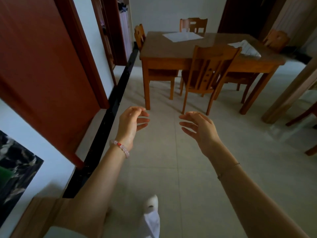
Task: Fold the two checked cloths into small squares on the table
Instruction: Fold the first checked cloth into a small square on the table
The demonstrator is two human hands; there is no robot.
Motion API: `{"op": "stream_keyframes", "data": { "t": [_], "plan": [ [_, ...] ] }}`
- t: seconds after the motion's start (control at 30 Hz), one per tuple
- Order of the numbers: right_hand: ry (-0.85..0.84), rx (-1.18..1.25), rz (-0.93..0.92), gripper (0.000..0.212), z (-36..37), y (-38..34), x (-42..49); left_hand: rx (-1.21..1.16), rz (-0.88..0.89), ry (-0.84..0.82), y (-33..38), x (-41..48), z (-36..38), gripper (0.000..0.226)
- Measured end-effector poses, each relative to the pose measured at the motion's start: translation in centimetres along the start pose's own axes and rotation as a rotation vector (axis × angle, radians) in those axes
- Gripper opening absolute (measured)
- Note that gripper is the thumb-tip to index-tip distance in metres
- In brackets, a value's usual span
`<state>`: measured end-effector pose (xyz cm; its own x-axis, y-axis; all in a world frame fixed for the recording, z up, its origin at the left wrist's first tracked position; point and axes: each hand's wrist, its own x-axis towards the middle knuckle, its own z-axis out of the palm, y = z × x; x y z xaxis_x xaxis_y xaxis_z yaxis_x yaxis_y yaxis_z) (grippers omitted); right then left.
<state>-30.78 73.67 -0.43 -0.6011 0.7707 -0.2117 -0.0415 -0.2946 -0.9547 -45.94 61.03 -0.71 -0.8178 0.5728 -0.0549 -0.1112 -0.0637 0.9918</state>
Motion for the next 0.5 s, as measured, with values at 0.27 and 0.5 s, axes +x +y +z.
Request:
{"op": "stream_keyframes", "data": {
  "t": [0.27,0.5],
  "plan": [
    [0.002,-0.006,-0.037,0.02,5.2,-1.9,14.7,-0.06,-0.002,0.031,0.7,15.8,-0.3,0.02],
    [-0.039,-0.006,-0.026,0.018,10.9,-3.7,26.4,-0.064,-0.018,0.046,2.0,27.8,-1.4,0.02]
  ]
}}
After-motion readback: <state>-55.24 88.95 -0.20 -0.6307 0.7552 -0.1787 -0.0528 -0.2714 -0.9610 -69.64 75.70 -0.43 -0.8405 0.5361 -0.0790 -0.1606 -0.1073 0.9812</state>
